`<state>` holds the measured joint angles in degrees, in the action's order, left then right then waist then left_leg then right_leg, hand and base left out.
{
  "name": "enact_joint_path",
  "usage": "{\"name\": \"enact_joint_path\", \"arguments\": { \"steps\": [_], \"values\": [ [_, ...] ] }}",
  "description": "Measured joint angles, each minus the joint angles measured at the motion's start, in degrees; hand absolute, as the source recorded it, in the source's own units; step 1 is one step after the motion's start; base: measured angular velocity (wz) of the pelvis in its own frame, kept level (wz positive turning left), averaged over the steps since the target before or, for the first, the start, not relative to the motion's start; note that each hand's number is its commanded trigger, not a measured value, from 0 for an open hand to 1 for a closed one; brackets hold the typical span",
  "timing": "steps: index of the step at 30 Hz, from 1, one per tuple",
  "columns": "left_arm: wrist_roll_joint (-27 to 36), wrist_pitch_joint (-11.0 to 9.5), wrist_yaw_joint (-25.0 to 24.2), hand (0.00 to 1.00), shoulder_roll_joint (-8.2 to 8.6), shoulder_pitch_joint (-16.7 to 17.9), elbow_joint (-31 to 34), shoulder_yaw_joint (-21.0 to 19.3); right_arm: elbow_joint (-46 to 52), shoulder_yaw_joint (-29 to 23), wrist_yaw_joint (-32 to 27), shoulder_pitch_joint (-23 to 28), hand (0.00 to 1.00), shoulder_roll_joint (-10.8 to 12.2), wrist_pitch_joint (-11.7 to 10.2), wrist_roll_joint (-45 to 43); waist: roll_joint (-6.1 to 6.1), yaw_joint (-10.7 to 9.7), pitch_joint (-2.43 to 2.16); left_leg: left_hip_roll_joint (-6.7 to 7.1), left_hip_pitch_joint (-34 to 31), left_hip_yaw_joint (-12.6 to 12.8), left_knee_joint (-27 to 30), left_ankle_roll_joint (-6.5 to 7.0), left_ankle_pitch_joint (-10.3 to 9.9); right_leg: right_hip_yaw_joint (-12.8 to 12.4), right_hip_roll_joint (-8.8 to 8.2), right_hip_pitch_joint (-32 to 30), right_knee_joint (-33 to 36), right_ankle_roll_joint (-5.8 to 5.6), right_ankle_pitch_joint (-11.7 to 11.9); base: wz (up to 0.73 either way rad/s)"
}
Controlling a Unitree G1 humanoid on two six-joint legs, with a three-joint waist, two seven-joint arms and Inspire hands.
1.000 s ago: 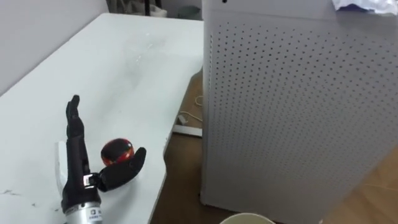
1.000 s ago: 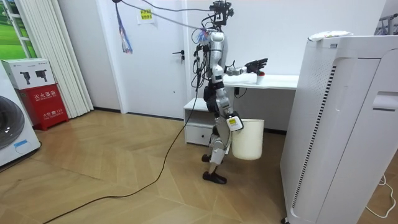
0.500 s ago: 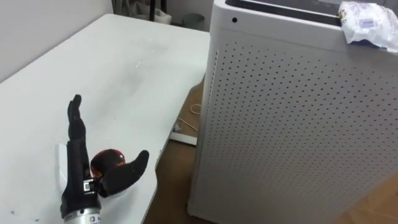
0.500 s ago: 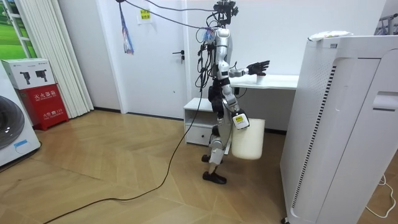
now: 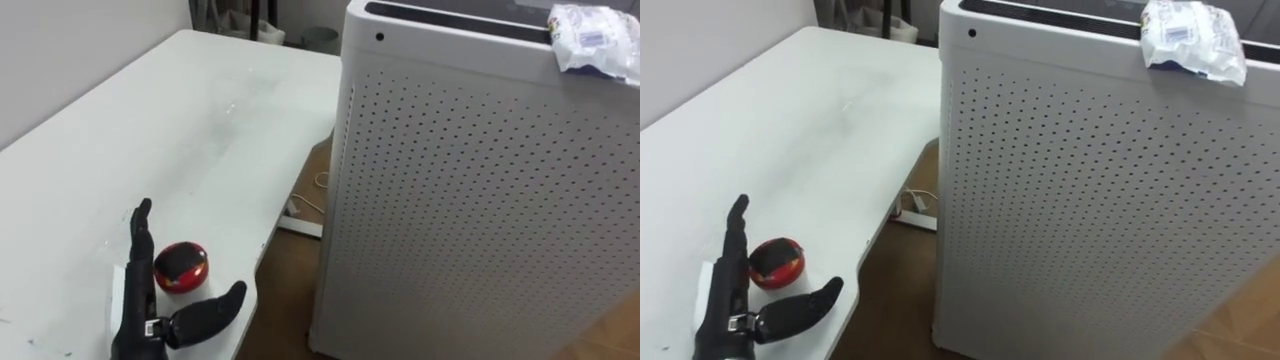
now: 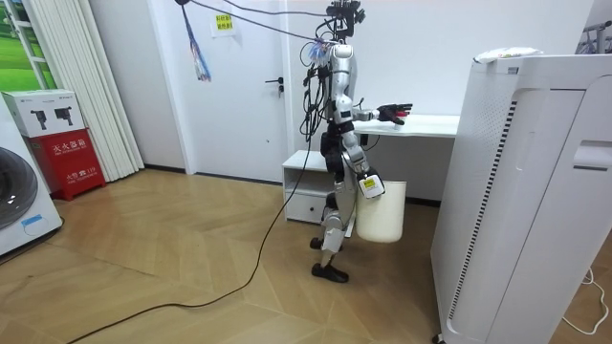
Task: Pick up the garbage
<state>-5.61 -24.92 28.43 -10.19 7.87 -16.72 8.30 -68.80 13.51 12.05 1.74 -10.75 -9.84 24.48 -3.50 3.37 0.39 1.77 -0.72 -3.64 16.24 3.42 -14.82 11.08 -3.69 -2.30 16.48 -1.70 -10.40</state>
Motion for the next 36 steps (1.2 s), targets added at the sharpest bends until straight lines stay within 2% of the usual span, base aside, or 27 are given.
{"name": "enact_joint_path", "arguments": {
  "steps": [14, 20, 25, 34, 35, 36],
  "values": [
    [0.1, 0.06, -0.36, 0.0, -0.06, 0.0, -0.2, -0.52, 0.02, 0.55, 0.77, 0.11, 1.0, 0.01, 0.05, -0.27, -0.37, 0.1, 0.09, -0.11, 0.24, 0.23, -0.85, -0.03, 0.03, 0.09, 0.18, 0.14, -0.95, 0.13, 0.09, -0.01],
    [2.12, 0.79, -0.34, 0.0, 0.01, 0.0, -0.2, -1.61, 0.19, 0.26, 0.65, 0.11, 1.0, 0.01, 1.13, -0.28, -0.7, 0.03, -0.01, -0.17, 0.29, 0.21, -0.77, -0.03, 0.05, 0.21, 0.3, 0.31, -2.08, 0.15, 0.25, 0.0],
    [8.78, 0.66, 0.12, 0.0, 0.05, -0.19, -2.85, -1.4, 0.29, 0.31, 0.85, 0.7, 1.0, 0.03, 1.13, 0.08, -0.53, -0.09, 0.19, -0.26, 2.28, 0.42, -1.57, -0.03, 0.06, 0.04, 0.42, 2.24, -3.11, 0.05, 0.35, 0.0],
    [11.82, 0.52, 1.24, 0.0, 0.1, -0.53, -2.84, -1.4, 2.46, 0.31, 1.39, 2.21, 1.0, 0.04, 1.18, -0.28, -0.48, -0.31, 0.15, -0.41, 2.39, 0.33, -2.64, -0.03, 0.05, 0.0, 0.62, 2.4, -3.14, 0.08, 0.4, 0.0],
    [11.87, 0.52, 1.34, 0.36, 0.12, -0.53, -2.83, -1.4, 2.62, 0.32, 1.44, 2.38, 1.0, 0.05, 1.18, -0.31, -0.47, -0.33, 0.14, -0.42, 2.39, 0.32, -2.67, -0.03, 0.05, 0.0, 0.63, 2.4, -3.14, 0.08, 0.4, 0.0],
    [12.2, 0.52, 1.37, 1.0, 0.16, -0.53, -2.84, -1.39, 2.8, 0.32, 1.5, 2.67, 1.0, 0.05, 1.19, -0.33, -0.43, -0.35, 0.12, -0.44, 2.39, 0.34, -2.71, -0.04, 0.05, 0.01, 0.66, 2.39, -3.15, 0.08, 0.4, 0.0]
  ]
}}
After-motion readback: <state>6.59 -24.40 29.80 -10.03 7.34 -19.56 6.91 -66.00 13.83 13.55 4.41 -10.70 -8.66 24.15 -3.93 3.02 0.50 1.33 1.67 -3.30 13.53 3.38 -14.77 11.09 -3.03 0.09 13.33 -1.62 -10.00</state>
